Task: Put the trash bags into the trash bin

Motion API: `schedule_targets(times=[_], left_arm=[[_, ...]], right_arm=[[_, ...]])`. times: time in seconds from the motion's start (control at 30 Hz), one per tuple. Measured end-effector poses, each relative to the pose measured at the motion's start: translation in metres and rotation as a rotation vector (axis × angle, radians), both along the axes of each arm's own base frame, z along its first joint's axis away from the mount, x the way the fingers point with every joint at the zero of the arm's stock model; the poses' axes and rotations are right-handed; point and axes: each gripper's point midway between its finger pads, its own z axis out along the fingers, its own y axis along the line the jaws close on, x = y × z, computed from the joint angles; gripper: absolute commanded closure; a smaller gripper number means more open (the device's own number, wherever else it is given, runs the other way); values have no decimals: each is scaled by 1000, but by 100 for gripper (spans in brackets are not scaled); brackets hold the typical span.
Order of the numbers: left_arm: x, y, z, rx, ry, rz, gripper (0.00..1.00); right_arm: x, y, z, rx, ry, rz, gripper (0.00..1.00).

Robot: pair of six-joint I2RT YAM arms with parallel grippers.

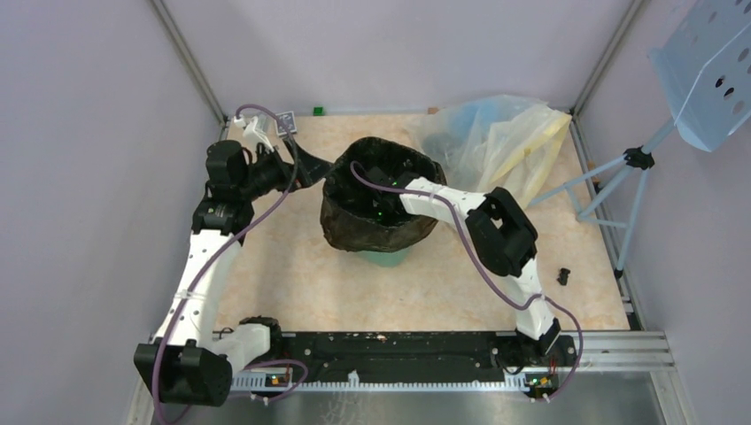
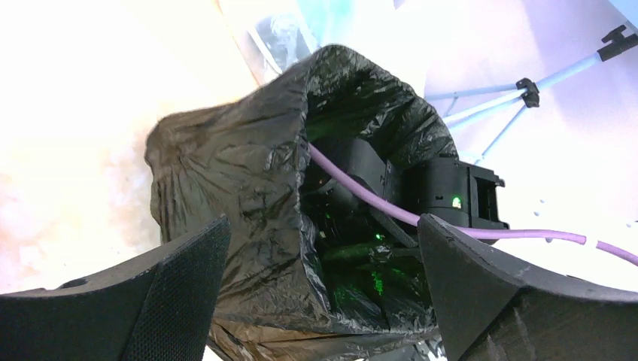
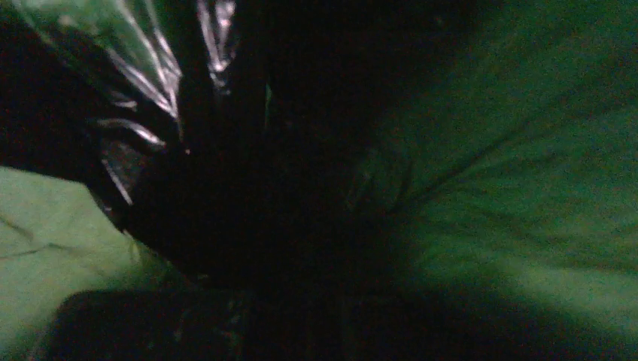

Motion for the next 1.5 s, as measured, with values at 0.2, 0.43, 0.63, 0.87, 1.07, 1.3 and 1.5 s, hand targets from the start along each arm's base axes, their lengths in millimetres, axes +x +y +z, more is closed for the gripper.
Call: schedule_targets(times=[0.2, 0.43, 0.63, 0.87, 1.07, 1.3, 1.5], left_arm=[[1, 6, 12, 55, -38, 22, 1], [1, 10, 9, 99, -26, 21, 1], [2, 11, 14, 114, -33, 18, 1], [5, 11, 12, 119, -16, 16, 1], [4, 12, 16, 134, -28, 13, 3], [12, 21, 25, 220, -53, 35, 6], [26, 28, 33, 291, -60, 46, 8]], right_arm=[[-3, 5, -2, 44, 49, 8, 100], [-1, 6, -1, 68, 60, 6, 100], [1, 1, 3, 46, 42, -1, 100], [13, 8, 42, 72, -53, 6, 100], [17, 24, 72, 129, -106, 27, 100], [22, 26, 106, 166, -158, 21, 100], [19, 26, 144, 241, -195, 27, 100]])
